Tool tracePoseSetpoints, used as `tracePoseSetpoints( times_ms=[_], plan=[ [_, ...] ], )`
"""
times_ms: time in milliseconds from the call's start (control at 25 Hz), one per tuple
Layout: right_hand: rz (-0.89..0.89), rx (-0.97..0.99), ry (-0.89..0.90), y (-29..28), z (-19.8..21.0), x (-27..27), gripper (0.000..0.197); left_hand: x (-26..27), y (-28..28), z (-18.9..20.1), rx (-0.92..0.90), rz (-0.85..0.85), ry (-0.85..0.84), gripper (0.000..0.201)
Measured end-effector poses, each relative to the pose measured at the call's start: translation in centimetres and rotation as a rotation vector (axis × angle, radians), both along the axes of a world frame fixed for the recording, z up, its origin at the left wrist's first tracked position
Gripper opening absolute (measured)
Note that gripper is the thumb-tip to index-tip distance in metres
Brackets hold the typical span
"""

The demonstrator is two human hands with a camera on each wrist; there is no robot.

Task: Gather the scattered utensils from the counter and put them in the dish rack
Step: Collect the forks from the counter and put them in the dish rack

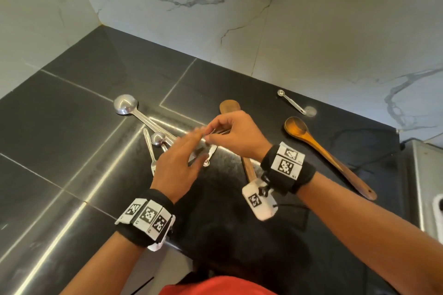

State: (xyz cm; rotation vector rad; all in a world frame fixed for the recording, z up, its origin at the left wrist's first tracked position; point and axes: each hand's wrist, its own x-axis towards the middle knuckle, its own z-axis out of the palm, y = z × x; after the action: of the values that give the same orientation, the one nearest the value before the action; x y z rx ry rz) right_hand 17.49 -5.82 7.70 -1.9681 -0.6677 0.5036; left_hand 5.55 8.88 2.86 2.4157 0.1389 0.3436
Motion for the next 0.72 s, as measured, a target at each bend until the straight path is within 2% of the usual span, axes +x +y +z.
tracePoseSetpoints(
  times_ms=[80, 200, 320, 400, 520, 600, 720],
  plan=[
    [0.021, 0.09, 0.081, 1.2, -0.2, -1.6, 0.008, -1.2, -0.3, -0.1, -0.041, 0.084, -0.059, 0.032],
    [-0.001, 0.21, 0.191, 3.4, -1.5, -3.4, 0.02, -4.1, 1.5, -1.5, -0.094, 0.178, -0.002, 0.036],
    [-0.078, 0.166, 0.166, 5.6, -2.6, -5.2, 0.032, -7.3, 4.4, -2.0, -0.35, 0.307, 0.056, 0.024],
    [-0.121, 0.051, 0.127, 6.7, -3.9, -5.9, 0.038, -8.7, 6.4, -2.3, -0.607, 0.44, 0.079, 0.022],
    [0.022, -0.356, -0.025, 9.4, -5.6, -7.2, 0.037, -10.9, 9.9, -1.9, -0.896, 0.547, 0.115, 0.028],
    [0.087, -0.609, -0.186, 11.4, -6.2, -8.9, 0.038, -11.9, 11.7, -1.3, -1.021, 0.555, 0.115, 0.033],
    [0.034, -0.761, -0.275, 13.6, -7.1, -10.3, 0.041, -12.7, 13.3, -1.1, -1.138, 0.542, 0.11, 0.034]
  ],
)
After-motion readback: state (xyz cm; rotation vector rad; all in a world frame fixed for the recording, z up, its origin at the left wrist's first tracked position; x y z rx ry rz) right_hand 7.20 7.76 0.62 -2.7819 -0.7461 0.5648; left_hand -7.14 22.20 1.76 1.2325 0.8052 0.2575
